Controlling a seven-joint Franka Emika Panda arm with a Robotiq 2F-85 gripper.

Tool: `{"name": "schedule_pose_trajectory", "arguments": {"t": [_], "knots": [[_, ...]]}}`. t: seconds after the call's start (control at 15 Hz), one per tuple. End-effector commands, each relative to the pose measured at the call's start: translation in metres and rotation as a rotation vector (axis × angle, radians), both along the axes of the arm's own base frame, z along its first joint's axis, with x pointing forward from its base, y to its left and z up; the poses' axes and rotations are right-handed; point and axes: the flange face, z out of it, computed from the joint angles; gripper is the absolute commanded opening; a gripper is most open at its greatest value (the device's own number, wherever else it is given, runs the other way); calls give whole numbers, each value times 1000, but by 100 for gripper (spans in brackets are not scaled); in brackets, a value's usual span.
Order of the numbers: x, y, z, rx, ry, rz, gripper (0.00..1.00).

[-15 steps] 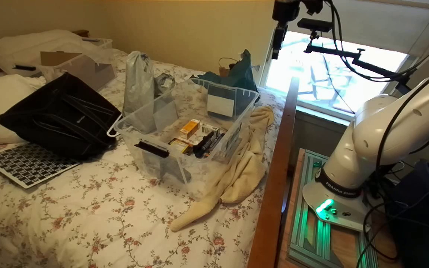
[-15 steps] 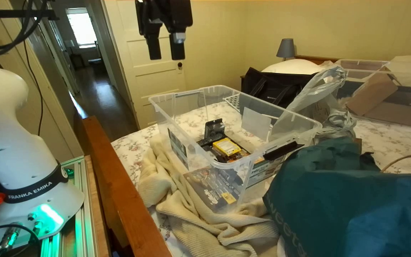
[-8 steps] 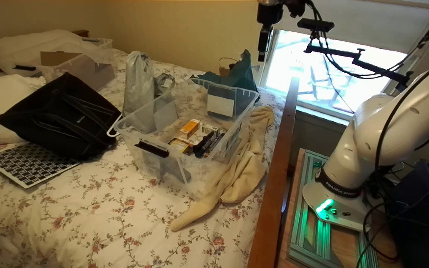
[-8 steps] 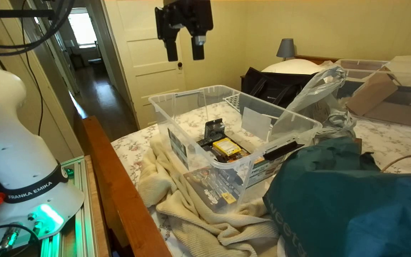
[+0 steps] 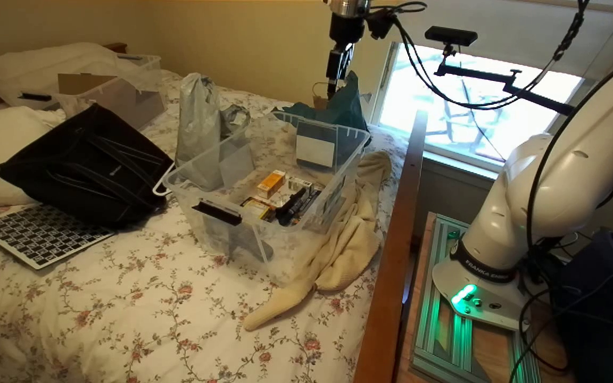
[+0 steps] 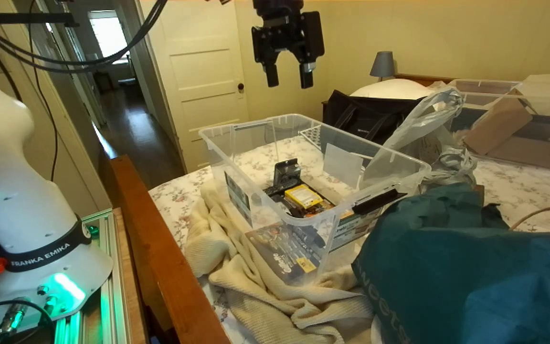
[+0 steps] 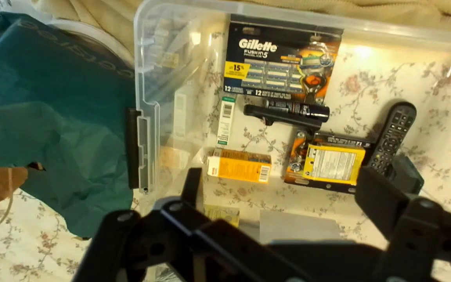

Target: Remove one box from the storage container

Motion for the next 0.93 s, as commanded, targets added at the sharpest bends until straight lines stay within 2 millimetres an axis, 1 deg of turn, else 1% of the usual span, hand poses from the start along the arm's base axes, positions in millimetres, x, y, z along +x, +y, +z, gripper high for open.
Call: {"name": "schedule_pose_trajectory", "arguments": {"t": [0.0, 0.13, 0.2, 0.33, 0.53, 0.67, 0.87], "knots": [[24, 8, -8, 46, -52, -8, 100], [31, 10, -13, 49, -38, 14, 100], [20, 7, -13, 32, -33, 2, 100], [24, 9, -16, 33, -26, 6, 100], [26, 9, -16, 32, -27, 7, 100], [38, 11, -21, 84, -54, -100, 100], [49, 16, -35, 166, -72, -247, 100]]}}
